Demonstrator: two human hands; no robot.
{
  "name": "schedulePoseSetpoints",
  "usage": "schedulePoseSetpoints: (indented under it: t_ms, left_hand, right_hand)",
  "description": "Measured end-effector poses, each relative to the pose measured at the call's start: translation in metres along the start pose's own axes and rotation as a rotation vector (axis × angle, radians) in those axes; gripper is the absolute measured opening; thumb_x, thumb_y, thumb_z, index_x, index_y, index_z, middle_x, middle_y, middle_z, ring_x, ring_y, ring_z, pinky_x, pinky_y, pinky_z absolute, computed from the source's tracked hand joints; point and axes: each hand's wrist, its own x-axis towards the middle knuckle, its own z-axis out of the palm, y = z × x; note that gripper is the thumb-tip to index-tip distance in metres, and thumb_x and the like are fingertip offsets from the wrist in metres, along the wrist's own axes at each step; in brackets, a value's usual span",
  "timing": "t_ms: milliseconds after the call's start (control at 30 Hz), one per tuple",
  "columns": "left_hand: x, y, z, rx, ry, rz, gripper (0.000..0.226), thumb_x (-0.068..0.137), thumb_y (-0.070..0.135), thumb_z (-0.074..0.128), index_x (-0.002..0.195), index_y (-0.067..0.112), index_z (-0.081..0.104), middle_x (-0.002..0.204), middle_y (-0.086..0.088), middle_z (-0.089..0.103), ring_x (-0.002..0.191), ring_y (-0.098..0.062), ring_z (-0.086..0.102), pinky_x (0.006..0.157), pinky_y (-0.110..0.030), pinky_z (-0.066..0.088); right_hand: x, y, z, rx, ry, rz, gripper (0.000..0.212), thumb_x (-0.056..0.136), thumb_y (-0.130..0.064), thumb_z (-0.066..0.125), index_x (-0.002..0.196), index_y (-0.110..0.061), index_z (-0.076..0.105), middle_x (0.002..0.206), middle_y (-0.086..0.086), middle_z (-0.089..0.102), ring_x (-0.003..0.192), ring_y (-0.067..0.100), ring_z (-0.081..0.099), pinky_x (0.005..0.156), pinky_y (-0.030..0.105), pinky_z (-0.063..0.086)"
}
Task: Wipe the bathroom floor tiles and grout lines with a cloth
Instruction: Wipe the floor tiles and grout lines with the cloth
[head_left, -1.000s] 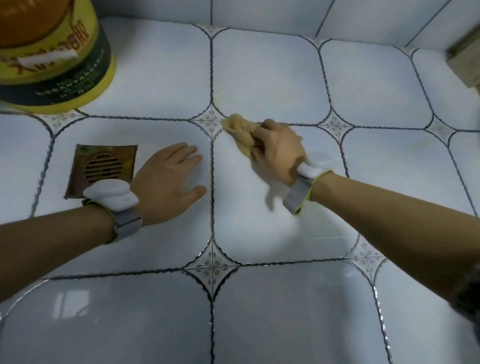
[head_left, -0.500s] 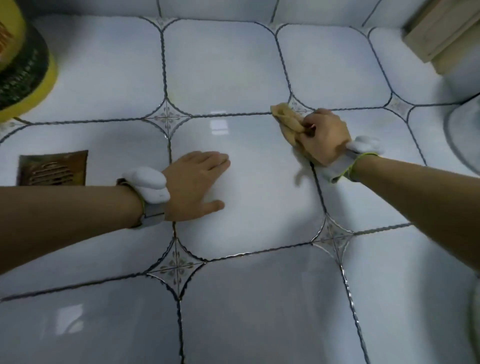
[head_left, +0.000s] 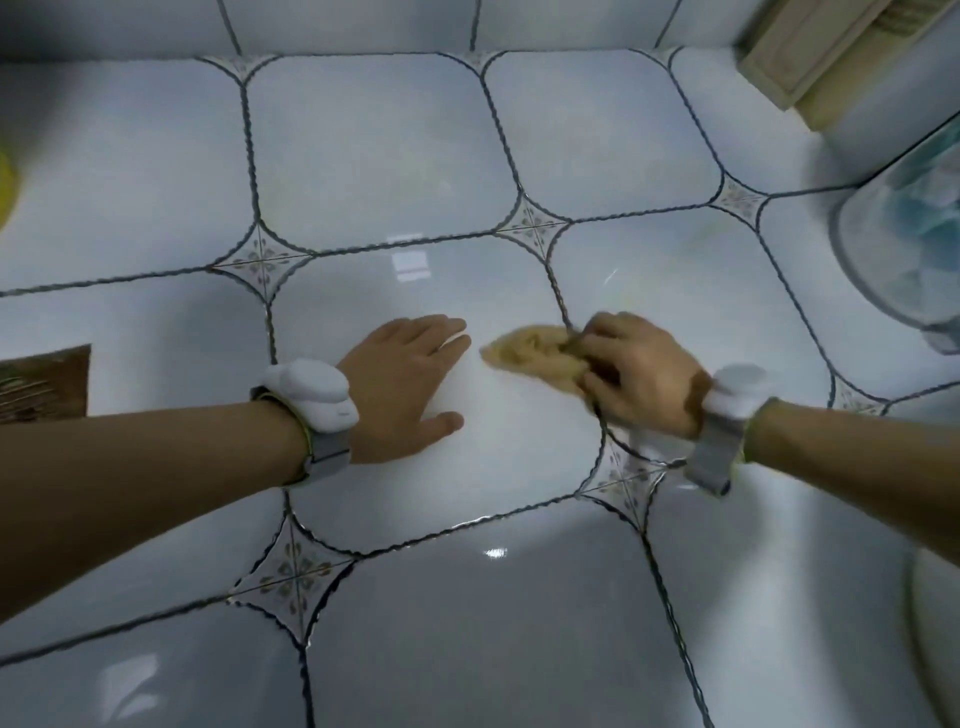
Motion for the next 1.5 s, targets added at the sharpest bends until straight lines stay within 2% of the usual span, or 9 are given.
schedulePoseSetpoints:
  t_ms: [167,533,600,733,833,1000,1167,1400,1500]
  left_hand:
    - [0.035,0.016,-0.002,-0.020,0.023,-0.067,0.088,0.083,0.059,0.051,0.147,0.005,0.023,0.157,-0.009,0.021,0.144,-0.024,0.018,0.118,-0.037,0.017]
    - [0.058,0.034,0.003,0.002,-0.019,-0.052,0.114,0.068,0.074,0.056,0.150,0.008,0.012,0.159,-0.004,0.011,0.146,-0.021,0.009,0.119,-0.035,0.010]
    - [0.066,0.035,0.003,0.040,-0.054,-0.052,0.118,0.067,0.077,0.054,0.150,0.009,0.007,0.160,-0.004,0.004,0.147,-0.021,0.001,0.120,-0.037,0.006]
    - [0.086,0.034,0.000,0.106,-0.137,-0.124,0.124,0.064,0.084,0.051,0.151,0.008,0.004,0.160,-0.005,-0.004,0.148,-0.022,-0.005,0.121,-0.041,0.002]
    - [0.094,0.035,0.001,0.124,-0.154,-0.148,0.126,0.062,0.083,0.053,0.150,0.007,0.005,0.160,-0.007,0.001,0.147,-0.023,0.002,0.121,-0.041,0.005]
    - [0.094,0.037,0.001,0.156,-0.164,-0.145,0.126,0.061,0.083,0.051,0.150,0.007,0.005,0.160,-0.007,0.001,0.147,-0.024,0.004,0.121,-0.039,0.006]
    - [0.096,0.036,-0.003,0.165,-0.172,-0.120,0.129,0.059,0.087,0.045,0.150,0.006,0.004,0.160,-0.007,-0.001,0.147,-0.023,0.005,0.121,-0.039,0.007]
    - [0.093,0.038,-0.005,0.150,-0.175,-0.135,0.128,0.062,0.085,0.048,0.150,0.007,0.001,0.160,-0.007,-0.002,0.148,-0.023,0.003,0.121,-0.039,0.007]
    - [0.095,0.039,-0.005,0.165,-0.176,-0.129,0.129,0.061,0.085,0.049,0.150,0.005,0.002,0.160,-0.008,0.000,0.147,-0.024,0.005,0.121,-0.039,0.008]
  right_hand:
    - [0.060,0.062,-0.013,-0.059,0.185,0.699,0.016,0.082,-0.024,0.058,0.084,-0.009,0.065,0.092,0.013,0.057,0.079,0.036,0.056,0.069,0.040,0.045]
    - [-0.032,-0.008,-0.008,0.093,-0.034,0.211,0.013,0.084,-0.025,0.057,0.092,-0.017,0.064,0.089,0.001,0.054,0.073,0.025,0.052,0.066,0.033,0.042]
    - [-0.016,0.024,-0.013,0.067,0.009,0.318,0.014,0.085,-0.025,0.057,0.093,-0.017,0.063,0.088,0.002,0.053,0.076,0.029,0.055,0.066,0.033,0.040]
    - [0.025,0.135,-0.052,-0.058,0.022,0.903,0.018,0.073,-0.029,0.064,0.085,-0.016,0.065,0.087,0.008,0.063,0.076,0.032,0.057,0.071,0.035,0.048]
    - [0.033,0.163,-0.067,-0.053,0.019,1.162,0.015,0.068,-0.031,0.061,0.071,-0.019,0.052,0.070,-0.001,0.054,0.060,0.025,0.051,0.056,0.031,0.041]
    - [0.064,0.102,-0.026,-0.055,0.323,0.891,0.036,0.092,-0.040,0.047,0.065,-0.017,0.044,0.074,0.014,0.058,0.074,0.038,0.061,0.064,0.037,0.044]
    - [0.070,0.061,0.002,0.148,0.131,0.461,0.011,0.078,-0.033,0.052,0.078,-0.022,0.051,0.084,0.004,0.049,0.072,0.033,0.054,0.062,0.031,0.030]
    - [0.024,0.202,-0.051,-0.113,0.165,1.171,0.032,0.081,-0.039,0.048,0.084,-0.013,0.066,0.088,0.013,0.066,0.086,0.037,0.065,0.073,0.034,0.045]
    - [0.024,0.184,-0.039,-0.143,0.166,1.136,0.021,0.084,-0.025,0.053,0.092,-0.008,0.064,0.105,0.019,0.063,0.094,0.040,0.060,0.077,0.037,0.042]
